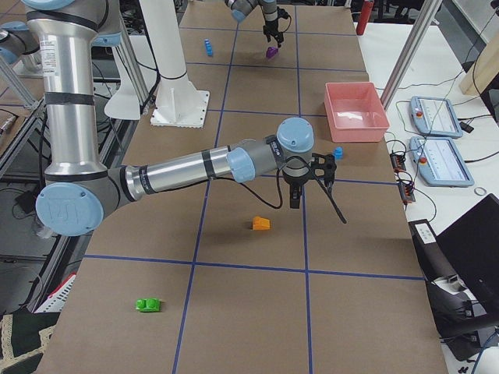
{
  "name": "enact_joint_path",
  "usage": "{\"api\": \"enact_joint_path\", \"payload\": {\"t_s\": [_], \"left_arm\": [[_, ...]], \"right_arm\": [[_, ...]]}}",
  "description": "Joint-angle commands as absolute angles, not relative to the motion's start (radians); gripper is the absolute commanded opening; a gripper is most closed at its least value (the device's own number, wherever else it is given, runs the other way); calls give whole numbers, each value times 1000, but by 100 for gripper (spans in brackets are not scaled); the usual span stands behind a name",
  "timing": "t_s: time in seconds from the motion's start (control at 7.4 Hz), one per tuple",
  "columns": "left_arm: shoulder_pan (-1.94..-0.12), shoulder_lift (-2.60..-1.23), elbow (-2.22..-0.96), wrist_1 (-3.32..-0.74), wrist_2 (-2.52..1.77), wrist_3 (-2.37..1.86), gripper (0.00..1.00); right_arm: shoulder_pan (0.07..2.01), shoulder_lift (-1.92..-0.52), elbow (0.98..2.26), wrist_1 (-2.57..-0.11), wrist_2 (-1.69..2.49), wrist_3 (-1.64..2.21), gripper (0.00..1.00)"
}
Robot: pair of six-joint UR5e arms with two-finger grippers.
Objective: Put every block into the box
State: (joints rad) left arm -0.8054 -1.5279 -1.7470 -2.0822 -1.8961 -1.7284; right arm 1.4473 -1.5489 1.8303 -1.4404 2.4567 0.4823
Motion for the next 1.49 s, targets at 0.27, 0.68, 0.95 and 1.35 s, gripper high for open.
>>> {"api": "enact_joint_path", "payload": {"t_s": [0.27, 0.68, 0.95, 1.35], "left_arm": [[-764, -1555, -1740, -2082, -1875, -1760, 47], [-749, -1552, -1791, -2040, -1876, -1750, 0], [-774, -1555, -1970, -1842, -1997, -1695, 0], [-836, -1862, -2080, -1399, -2003, -1634, 0]], "right_arm": [[1437, -1552, 1832, -1442, 2451, 486, 100], [1414, -1548, 1832, -1442, 2445, 494, 100], [1359, -1555, 1850, -1437, 2349, 522, 100], [1174, -1614, 1841, -1270, 2254, 593, 100]]}}
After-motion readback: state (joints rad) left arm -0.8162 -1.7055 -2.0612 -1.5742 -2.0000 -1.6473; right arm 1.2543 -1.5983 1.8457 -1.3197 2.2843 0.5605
